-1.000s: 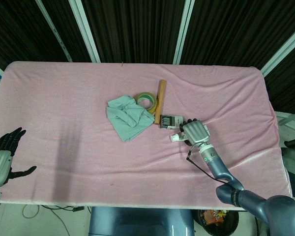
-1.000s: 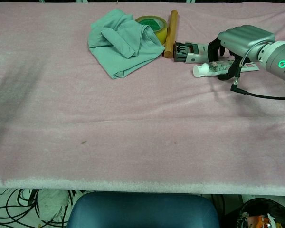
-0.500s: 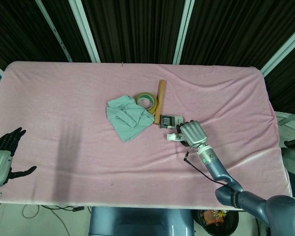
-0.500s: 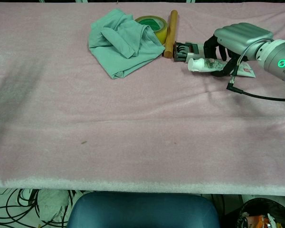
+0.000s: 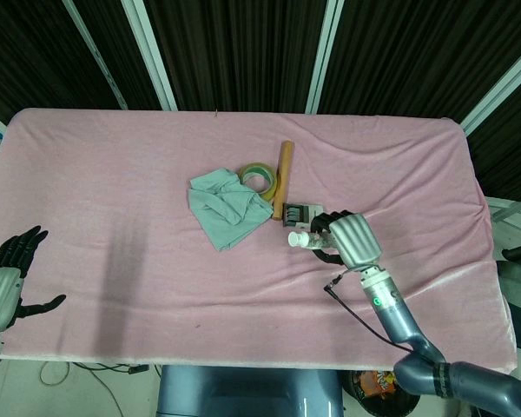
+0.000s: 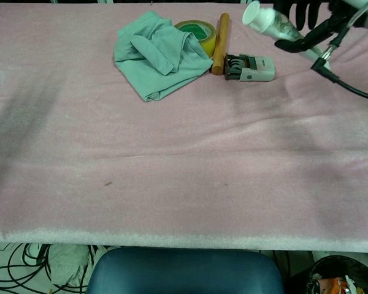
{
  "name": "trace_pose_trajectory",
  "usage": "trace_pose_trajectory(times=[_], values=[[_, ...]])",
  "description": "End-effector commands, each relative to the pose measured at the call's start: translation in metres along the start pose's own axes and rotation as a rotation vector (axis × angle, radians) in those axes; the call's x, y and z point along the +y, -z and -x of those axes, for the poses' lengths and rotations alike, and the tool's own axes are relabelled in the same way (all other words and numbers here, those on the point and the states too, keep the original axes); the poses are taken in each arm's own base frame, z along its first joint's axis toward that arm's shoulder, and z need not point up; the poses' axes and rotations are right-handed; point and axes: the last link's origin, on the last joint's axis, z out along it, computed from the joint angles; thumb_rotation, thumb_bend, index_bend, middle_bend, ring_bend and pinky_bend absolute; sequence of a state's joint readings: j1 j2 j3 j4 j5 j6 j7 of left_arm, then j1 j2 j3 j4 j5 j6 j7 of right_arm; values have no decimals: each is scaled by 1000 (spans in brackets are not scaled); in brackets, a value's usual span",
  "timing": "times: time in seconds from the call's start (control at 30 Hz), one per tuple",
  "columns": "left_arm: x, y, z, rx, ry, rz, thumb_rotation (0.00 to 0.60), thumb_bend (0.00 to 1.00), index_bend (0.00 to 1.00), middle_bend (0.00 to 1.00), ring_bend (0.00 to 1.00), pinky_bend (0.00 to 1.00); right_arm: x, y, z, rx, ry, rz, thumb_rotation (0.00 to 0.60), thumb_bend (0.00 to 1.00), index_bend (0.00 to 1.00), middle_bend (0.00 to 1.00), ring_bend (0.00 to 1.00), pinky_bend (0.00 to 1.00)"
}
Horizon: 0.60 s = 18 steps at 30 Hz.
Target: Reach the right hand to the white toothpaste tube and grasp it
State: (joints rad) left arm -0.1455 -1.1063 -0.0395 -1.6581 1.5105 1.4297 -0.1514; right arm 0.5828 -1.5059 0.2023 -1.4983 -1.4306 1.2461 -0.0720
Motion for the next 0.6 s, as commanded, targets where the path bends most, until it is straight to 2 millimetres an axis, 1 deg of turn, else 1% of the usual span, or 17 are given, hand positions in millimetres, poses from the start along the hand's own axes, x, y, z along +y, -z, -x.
trace_pose_trajectory(times=[0.03, 0.17, 0.27, 0.4, 0.6], values=[[1, 1, 0, 1, -3, 7, 600, 0, 0, 0, 0, 0, 4, 58, -25, 43, -47, 66, 600, 475, 714, 633, 561, 558], [0, 2, 0, 4, -3, 8, 600, 0, 0, 0, 0, 0, -3, 90, -26, 34, -71, 69, 600, 475, 714, 632, 561, 558], [-1, 3, -1, 5, 0, 5, 600, 0, 0, 0, 0, 0, -9, 105, -25, 26, -86, 56, 600, 475, 714, 632, 561, 558], [-1, 3, 0, 4, 0, 5, 600, 0, 0, 0, 0, 0, -16, 113, -27, 37, -96, 32, 600, 475, 714, 632, 561, 558], [-1, 3, -1, 5, 3, -2, 600, 0, 0, 0, 0, 0, -21, 113, -27, 43, -128, 14, 600, 475, 714, 633, 561, 558]])
